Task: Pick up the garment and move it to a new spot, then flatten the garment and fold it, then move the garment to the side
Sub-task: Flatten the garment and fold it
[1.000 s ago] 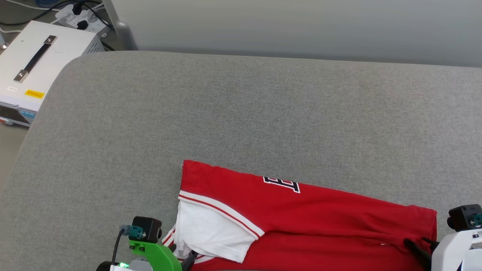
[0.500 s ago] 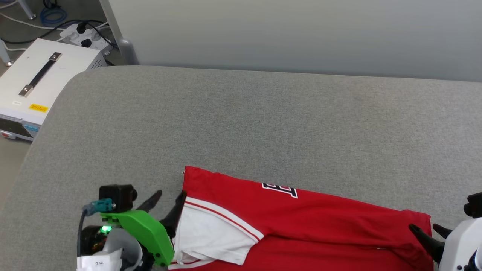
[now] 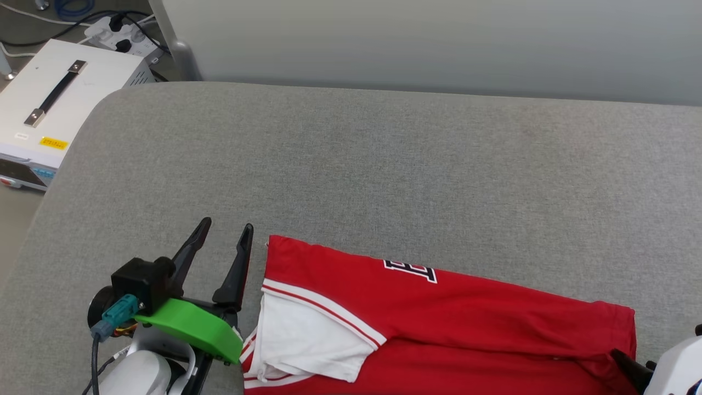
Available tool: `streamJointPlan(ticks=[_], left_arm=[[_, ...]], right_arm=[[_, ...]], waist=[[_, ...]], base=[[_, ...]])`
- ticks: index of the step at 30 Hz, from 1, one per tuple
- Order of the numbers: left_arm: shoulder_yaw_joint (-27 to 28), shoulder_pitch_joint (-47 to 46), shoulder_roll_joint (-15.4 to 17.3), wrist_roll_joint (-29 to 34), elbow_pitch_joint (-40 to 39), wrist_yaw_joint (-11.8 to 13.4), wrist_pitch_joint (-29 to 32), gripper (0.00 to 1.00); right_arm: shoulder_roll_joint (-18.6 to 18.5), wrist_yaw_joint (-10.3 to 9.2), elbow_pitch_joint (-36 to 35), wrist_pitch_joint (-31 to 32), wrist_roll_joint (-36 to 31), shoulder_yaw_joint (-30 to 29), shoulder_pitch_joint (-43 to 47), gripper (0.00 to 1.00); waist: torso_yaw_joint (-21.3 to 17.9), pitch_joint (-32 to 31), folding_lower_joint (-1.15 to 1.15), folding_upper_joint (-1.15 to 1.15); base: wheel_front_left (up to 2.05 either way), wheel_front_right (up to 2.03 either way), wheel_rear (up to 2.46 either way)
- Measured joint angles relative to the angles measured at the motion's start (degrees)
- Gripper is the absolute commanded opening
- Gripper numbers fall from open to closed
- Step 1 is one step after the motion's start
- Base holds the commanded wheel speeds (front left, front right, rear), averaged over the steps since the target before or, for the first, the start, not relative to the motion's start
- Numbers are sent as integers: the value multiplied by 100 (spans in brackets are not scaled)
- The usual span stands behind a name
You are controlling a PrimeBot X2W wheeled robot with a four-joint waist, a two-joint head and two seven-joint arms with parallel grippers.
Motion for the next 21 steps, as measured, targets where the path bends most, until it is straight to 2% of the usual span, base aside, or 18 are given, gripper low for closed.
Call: streamJointPlan(ticks=[4, 18, 19, 20, 21], left_arm=[[-66, 1, -23, -21, 225, -185, -29, 100], [26, -7, -35, -55, 639, -335, -89, 100], [30, -8, -35, -56, 645, -335, -113, 100], [29, -9, -35, -57, 653, -335, -127, 100], [27, -9, -36, -59, 661, -336, -127, 100]], right_arm=[[225, 0, 285, -10, -11, -146, -163, 100], [263, -8, 836, -99, -73, 254, -264, 100], [281, -8, 859, -112, -37, 287, -265, 87], [298, -8, 880, -113, -18, 313, -267, 48], [305, -8, 893, -120, -12, 328, -267, 0]], waist=[[22, 115, 0, 0], [71, 212, 0, 0], [68, 200, 0, 0], [64, 189, 0, 0], [61, 179, 0, 0]], base=[[0, 0, 0], [0, 0, 0], [0, 0, 0], [0, 0, 0], [0, 0, 0]])
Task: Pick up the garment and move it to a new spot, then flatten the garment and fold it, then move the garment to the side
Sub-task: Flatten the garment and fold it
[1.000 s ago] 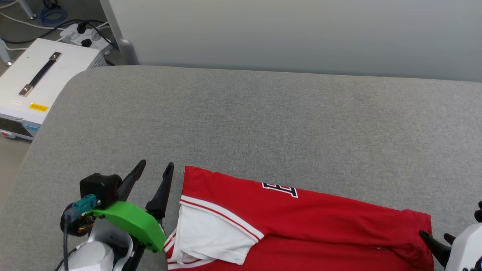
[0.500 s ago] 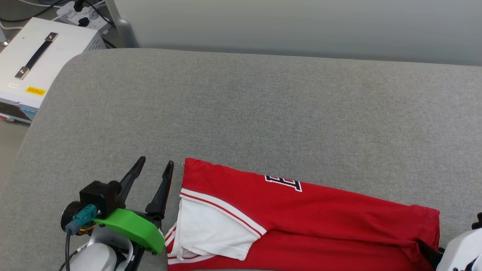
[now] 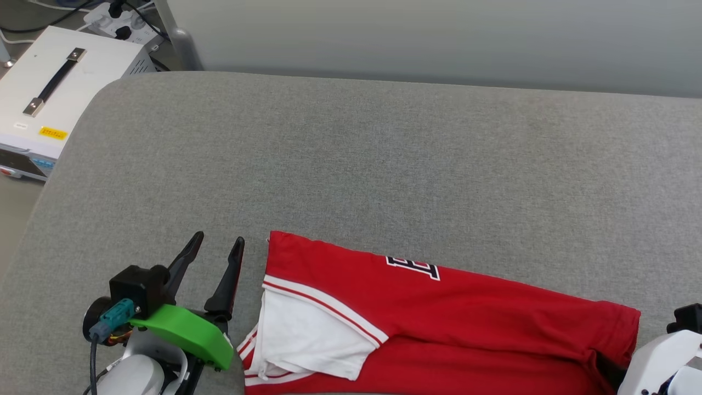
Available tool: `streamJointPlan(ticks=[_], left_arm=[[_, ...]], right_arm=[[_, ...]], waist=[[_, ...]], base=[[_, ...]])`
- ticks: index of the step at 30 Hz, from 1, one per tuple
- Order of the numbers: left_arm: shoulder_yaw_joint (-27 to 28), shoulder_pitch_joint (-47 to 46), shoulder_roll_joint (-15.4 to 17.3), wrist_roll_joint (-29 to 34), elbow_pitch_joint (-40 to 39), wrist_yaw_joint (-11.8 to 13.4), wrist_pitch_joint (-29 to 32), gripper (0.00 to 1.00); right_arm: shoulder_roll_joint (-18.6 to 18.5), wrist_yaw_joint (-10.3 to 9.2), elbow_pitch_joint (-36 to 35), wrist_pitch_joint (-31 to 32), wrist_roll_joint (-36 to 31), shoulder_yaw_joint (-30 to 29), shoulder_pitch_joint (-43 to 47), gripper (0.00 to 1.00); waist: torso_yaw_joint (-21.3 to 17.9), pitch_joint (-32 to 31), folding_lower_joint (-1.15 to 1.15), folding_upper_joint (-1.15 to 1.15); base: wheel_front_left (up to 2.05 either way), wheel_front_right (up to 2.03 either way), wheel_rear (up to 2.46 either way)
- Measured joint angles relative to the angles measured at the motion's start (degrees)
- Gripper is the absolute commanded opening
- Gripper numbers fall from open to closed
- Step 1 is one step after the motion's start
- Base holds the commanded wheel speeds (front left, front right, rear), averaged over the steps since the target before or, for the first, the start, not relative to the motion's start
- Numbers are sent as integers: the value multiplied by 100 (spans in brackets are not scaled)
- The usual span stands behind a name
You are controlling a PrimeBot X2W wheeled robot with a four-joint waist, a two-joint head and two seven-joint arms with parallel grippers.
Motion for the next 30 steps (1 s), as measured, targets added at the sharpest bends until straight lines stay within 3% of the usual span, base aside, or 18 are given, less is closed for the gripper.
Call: streamJointPlan(ticks=[11, 17, 22, 30], left_arm=[[5, -7, -22, -53, 55, -3, -1, 100], [-1, -6, -27, -80, 54, -2, -1, 100], [-7, -5, -57, -157, 52, 3, -1, 100], [-11, 42, -140, -203, 114, 3, -8, 100]], right_arm=[[-47, 16, 215, -410, -151, -158, -76, 0], [-374, 24, 252, -550, -256, -304, -214, 0], [-860, 15, 307, -612, -487, -555, -255, 0], [-992, 13, 81, -441, -367, -537, -323, 0]], waist=[[-46, -87, 0, 0], [-73, -144, 0, 0], [-89, -202, 0, 0], [-120, -390, 0, 0]], base=[[0, 0, 0], [0, 0, 0], [0, 0, 0], [0, 0, 0]])
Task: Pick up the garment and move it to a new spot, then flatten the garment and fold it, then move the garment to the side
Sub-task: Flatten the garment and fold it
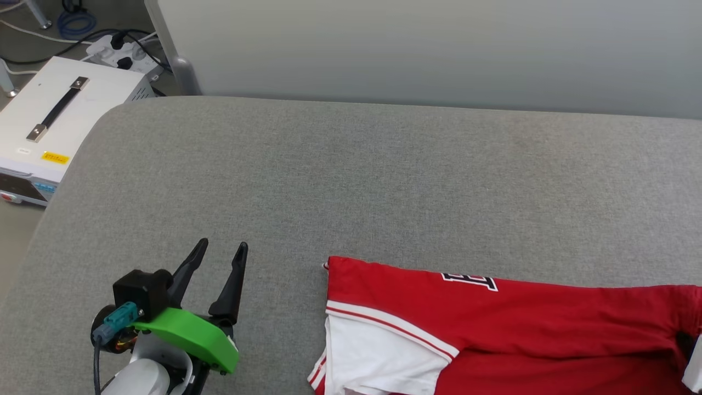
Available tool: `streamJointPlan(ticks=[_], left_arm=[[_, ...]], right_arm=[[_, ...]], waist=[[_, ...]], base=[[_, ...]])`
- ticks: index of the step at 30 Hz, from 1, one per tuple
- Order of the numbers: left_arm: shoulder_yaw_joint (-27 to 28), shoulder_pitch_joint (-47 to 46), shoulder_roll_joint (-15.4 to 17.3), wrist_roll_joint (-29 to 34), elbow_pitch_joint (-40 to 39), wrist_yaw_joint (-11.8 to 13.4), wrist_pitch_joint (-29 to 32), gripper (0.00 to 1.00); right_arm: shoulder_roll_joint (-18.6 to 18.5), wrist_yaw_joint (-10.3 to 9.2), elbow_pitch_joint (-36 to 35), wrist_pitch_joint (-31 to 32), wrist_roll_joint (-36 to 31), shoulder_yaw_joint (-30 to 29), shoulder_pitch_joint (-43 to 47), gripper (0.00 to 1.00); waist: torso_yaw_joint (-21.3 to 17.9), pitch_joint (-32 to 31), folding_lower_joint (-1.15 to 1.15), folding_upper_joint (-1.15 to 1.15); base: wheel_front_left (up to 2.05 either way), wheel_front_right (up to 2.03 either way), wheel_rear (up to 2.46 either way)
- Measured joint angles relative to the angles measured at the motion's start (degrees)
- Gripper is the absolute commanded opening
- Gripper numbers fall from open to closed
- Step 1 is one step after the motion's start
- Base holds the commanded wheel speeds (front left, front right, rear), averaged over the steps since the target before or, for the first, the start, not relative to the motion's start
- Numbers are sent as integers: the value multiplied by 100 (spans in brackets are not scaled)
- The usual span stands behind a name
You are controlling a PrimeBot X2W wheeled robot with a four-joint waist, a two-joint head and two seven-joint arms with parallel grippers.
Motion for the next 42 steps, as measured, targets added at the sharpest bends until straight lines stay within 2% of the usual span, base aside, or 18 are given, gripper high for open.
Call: streamJointPlan(ticks=[9, 14, 15, 18, 25, 29, 38, 40, 41, 42], left_arm=[[21, 124, -49, -9, 13, 0, -3, 100], [48, 191, -71, -33, 9, 2, -43, 100], [58, 224, -86, -36, 5, 2, -43, 100], [53, 230, -125, -36, 8, 2, -44, 100], [67, 235, -143, -36, 35, 13, -44, 100], [53, 235, -154, -36, 36, 12, -43, 100], [-3, 236, -146, -42, 27, 13, 10, 100], [-15, 236, -144, -42, 25, 13, 16, 100], [-20, 236, -143, -42, 24, 13, 16, 100], [-24, 236, -143, -42, 22, 14, 16, 100]], right_arm=[[216, -4, -1062, 357, 253, 452, 356, 0], [587, -4, -1663, 661, 299, 831, 541, 0], [813, -4, -1860, 828, 299, 1182, 564, 0], [1043, -4, -1917, 905, 298, 1516, 549, 0], [1359, -4, -1646, 888, 478, 2444, 216, 0], [1361, -4, -1250, 517, 1047, 2891, 3, 0], [1370, -4, -253, -314, 1530, 3522, -403, 0], [1371, -4, -71, -466, 1809, 3605, -486, 0], [1370, -5, 24, -524, 1912, 3669, -526, 9], [1371, -4, 101, -586, 1929, 3740, -571, 84]], waist=[[-1, -217, 0, 0], [48, -282, 0, 0], [77, -296, 0, 0], [117, -293, 0, 0], [216, -322, 0, 0], [310, -340, 0, 0], [552, -339, 0, 0], [595, -333, 0, 0], [615, -329, 0, 0], [631, -323, 0, 0]], base=[[0, 0, 0], [0, 0, 0], [0, 0, 0], [0, 0, 0], [0, 0, 0], [0, 0, 0], [0, 0, 0], [0, 0, 0], [0, 0, 0], [0, 0, 0]])
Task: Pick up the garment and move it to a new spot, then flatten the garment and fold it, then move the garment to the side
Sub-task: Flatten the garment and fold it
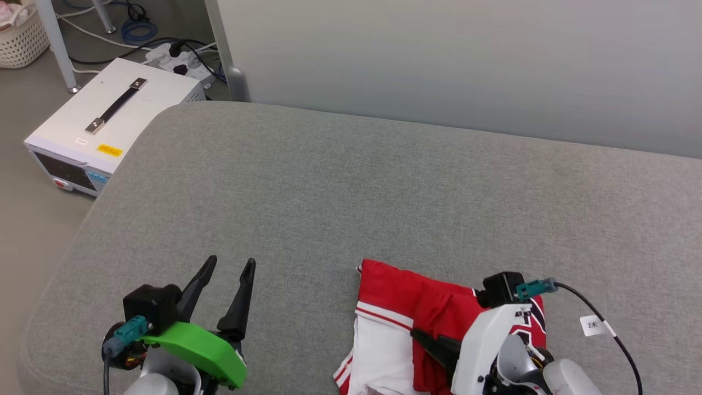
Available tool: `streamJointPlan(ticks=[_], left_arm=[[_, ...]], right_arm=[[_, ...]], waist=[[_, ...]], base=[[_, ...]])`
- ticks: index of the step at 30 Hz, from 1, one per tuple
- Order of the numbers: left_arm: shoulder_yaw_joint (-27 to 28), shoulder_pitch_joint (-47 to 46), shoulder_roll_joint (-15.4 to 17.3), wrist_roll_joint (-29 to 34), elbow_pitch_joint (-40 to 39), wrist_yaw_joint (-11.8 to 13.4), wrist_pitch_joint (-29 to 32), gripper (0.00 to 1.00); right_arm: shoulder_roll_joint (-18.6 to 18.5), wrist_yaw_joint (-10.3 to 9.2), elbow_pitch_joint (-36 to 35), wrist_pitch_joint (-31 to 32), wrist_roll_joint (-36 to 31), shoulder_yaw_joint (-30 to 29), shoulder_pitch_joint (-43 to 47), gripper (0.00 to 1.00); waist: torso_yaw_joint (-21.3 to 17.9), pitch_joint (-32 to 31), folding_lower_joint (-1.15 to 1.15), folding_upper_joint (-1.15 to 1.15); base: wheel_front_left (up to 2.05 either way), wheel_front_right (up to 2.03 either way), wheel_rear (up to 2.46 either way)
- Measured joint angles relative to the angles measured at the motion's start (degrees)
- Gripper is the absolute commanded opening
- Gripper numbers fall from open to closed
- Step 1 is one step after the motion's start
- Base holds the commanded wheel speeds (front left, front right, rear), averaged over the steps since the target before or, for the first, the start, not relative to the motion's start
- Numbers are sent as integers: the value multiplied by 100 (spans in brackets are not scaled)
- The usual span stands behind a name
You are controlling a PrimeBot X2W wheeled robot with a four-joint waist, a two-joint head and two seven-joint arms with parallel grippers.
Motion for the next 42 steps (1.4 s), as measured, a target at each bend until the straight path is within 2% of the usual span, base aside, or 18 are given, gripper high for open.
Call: streamJointPlan(ticks=[1, 3, 7, 12, 16, 19, 21, 26, 32, 37, 42], left_arm=[[-2, 1, 1, 0, -2, 0, 0, 100], [-10, 1, 2, -1, -4, 1, 1, 100], [-20, 1, 2, -5, 7, 1, 1, 100], [-26, 11, 5, -22, 51, -5, 0, 100], [-19, 19, 9, -36, 73, -22, -1, 100], [16, 21, 5, -38, 54, -23, -9, 100], [43, 23, -1, -36, 30, -23, -11, 100], [90, 23, -54, -35, 14, -74, -19, 100], [176, 20, -185, 27, 10, -131, -60, 100], [570, 26, -392, 282, -164, -158, -67, 100], [1195, 120, -745, 946, -552, -235, -68, 100]], right_arm=[[4, 0, 53, -56, 0, 40, -37, 100], [1, -1, 143, -165, 73, 163, -127, 100], [12, 0, 146, -233, 632, 479, -210, 100], [15, -1, 144, -225, 671, 491, -293, 100], [11, -1, 29, -183, 339, 226, -422, 100], [9, 0, -242, -177, -374, -35, -569, 100], [-152, 0, -508, -298, -875, -111, -691, 100], [-1018, 0, -940, -1081, -1861, -278, -967, 100], [-1657, 0, -1141, -1976, -2410, -722, -931, 100], [-1759, 0, -1370, -2739, -2660, -1256, -476, 100], [-1452, 0, -1562, -3400, -2799, -1846, 181, 100]], waist=[[9, 6, 0, 0], [29, 23, 0, 0], [38, 8, 0, 0], [-30, -59, 0, 0], [-132, -121, 0, 0], [-238, -155, 0, 0], [-313, -166, 0, 0], [-473, -146, 0, 0], [-616, -60, 0, 0], [-713, 20, 0, 0], [-755, 98, 0, 0]], base=[[0, 0, 0], [0, 0, 0], [0, 0, 0], [0, 0, 0], [0, 0, 0], [0, 0, 0], [0, 0, 0], [0, 0, 0], [0, 0, 0], [0, 0, 0], [0, 0, 0]])
